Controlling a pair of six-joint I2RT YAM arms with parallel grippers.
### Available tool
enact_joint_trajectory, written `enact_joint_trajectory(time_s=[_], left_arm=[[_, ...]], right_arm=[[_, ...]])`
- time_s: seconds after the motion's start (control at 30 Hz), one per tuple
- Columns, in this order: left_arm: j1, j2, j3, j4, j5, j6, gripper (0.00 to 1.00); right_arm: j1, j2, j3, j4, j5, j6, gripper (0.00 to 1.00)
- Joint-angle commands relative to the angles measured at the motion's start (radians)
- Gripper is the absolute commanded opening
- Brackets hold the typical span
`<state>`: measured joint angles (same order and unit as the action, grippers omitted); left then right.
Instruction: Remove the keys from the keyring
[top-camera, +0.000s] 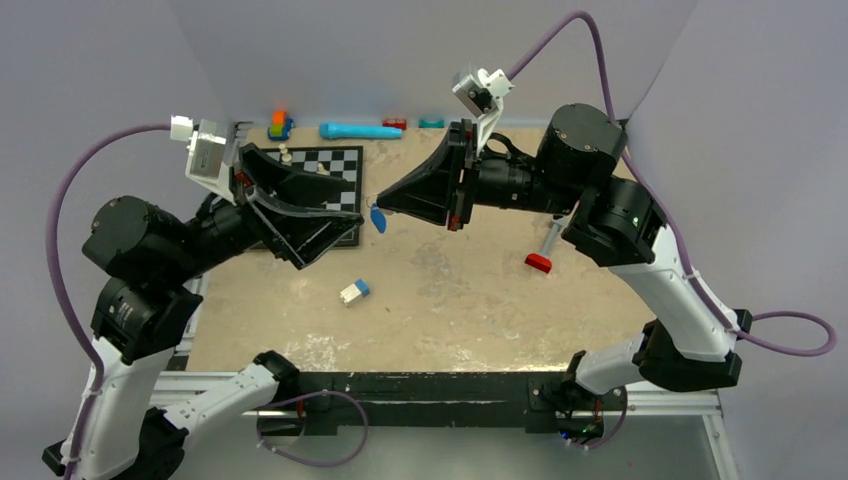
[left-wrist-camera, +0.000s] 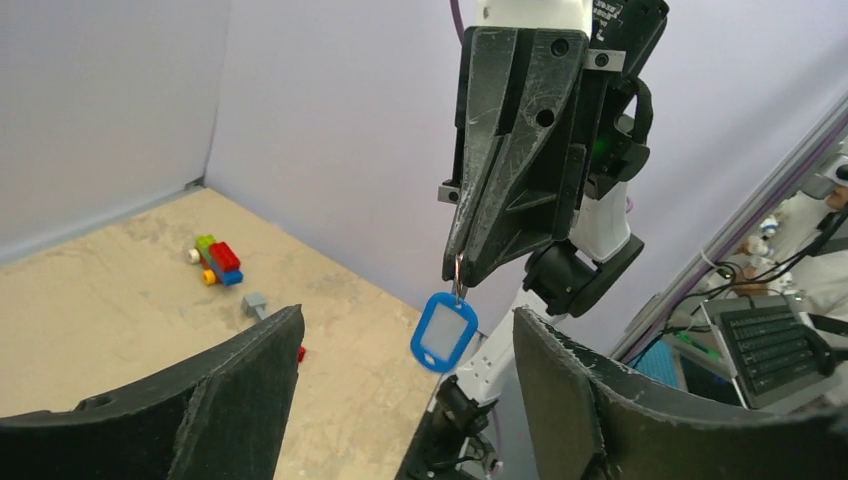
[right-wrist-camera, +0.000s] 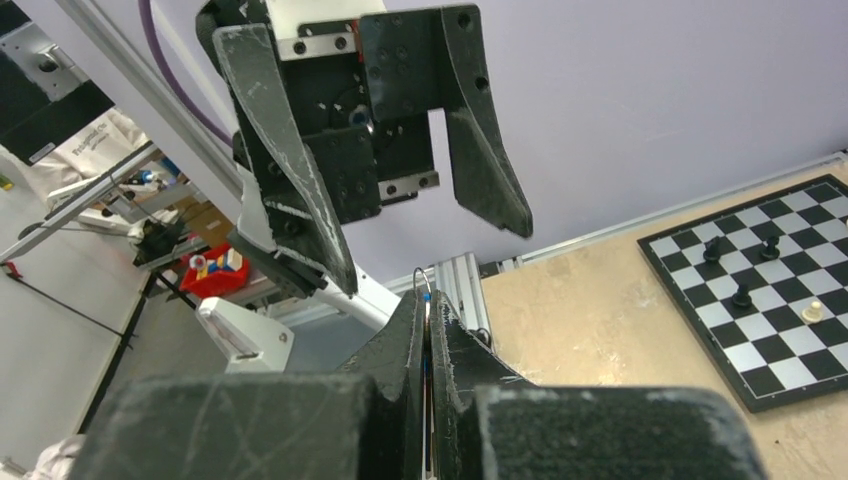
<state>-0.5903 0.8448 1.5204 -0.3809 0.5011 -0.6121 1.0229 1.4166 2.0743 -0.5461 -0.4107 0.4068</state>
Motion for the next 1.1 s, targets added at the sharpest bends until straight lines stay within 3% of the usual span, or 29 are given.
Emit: enact_joint_trajectory(time_s=[0.0,0.13,0.37,0.6,0.83,1.07], left_arm=[[-0.001,0.038,0.163,-0.209,-0.041,0.137,0.81],[-0.001,0.087,0.28,-0.309,-0.017,0.204,0.63],[0.0,0.254,0.505,-0.516,0.201,0.287,0.51],[0.0,0.246,0.409,-0.479,0.228,0.269,0.48],[0.0,0.265,0.409,-0.45,0.241,0.251,0.4],[0.0,0.263,0.411,-0.455,0.247,0.261,0.39]], right_arm=[[0.004,-0.033,0.015,-0.017,0.005,-0.011,0.0],[0.004,-0.037,0.034,-0.071,-0.001,-0.034,0.0],[0.004,0.0,0.117,-0.198,-0.034,-0.092,0.0],[0.005,0.009,0.101,-0.229,-0.035,-0.112,0.0],[0.005,0.022,0.096,-0.235,-0.039,-0.117,0.0],[0.004,0.033,0.098,-0.242,-0.036,-0.12,0.0]])
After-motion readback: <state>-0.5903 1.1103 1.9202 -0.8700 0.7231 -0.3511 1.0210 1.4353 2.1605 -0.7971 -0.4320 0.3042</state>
